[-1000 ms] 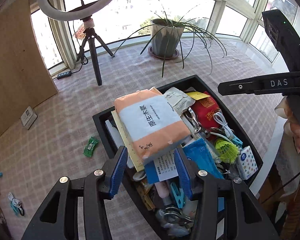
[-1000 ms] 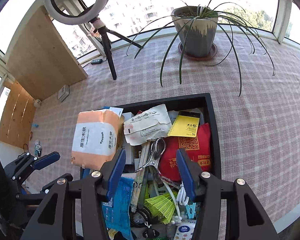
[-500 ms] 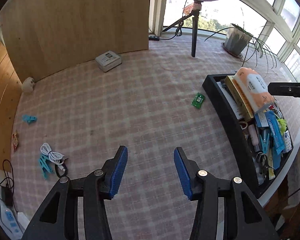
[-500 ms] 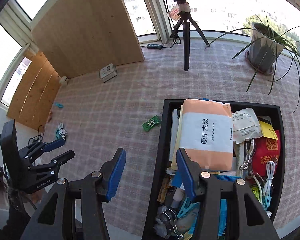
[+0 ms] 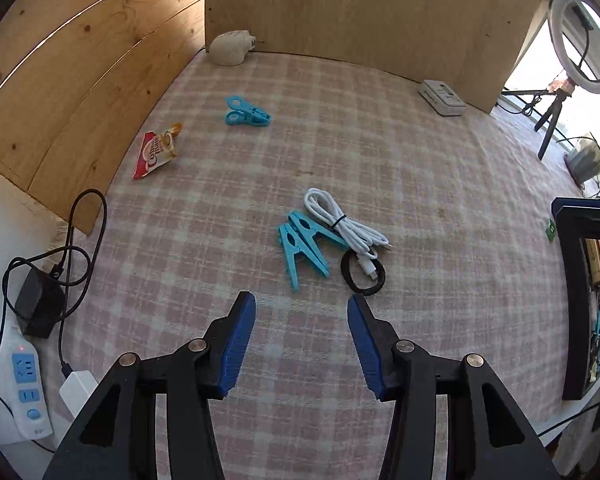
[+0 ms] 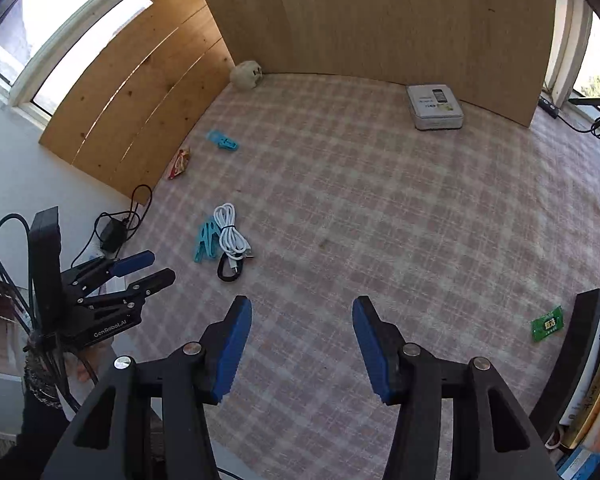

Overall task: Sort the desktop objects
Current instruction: 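Move both open tools back toward the white cable and blue clothespins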

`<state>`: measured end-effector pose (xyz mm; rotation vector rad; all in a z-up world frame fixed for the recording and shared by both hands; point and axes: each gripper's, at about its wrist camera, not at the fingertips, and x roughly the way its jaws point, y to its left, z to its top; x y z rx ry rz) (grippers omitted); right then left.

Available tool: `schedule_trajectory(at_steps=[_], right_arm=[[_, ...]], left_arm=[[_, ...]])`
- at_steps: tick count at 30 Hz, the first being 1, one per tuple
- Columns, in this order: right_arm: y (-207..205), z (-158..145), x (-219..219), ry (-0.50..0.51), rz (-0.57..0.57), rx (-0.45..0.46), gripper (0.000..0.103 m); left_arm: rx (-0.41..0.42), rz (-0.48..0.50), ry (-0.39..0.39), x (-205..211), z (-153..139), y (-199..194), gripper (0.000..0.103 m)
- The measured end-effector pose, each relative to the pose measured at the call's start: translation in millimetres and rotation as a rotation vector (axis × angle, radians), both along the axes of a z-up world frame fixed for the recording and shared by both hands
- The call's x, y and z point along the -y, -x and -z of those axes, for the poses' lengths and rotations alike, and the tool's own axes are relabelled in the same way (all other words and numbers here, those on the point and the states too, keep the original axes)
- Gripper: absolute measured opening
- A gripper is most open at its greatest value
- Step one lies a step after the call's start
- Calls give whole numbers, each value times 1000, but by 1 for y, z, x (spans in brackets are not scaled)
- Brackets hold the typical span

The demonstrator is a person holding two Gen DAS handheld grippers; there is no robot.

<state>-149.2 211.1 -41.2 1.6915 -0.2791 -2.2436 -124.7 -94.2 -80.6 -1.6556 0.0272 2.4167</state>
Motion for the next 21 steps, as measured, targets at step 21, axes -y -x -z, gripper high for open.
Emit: schedule_trajectory(at_steps=[21], right_arm=[[92, 108, 132, -80, -267, 158, 43]], left_arm=[[30, 50, -23, -16, 38, 22, 52]])
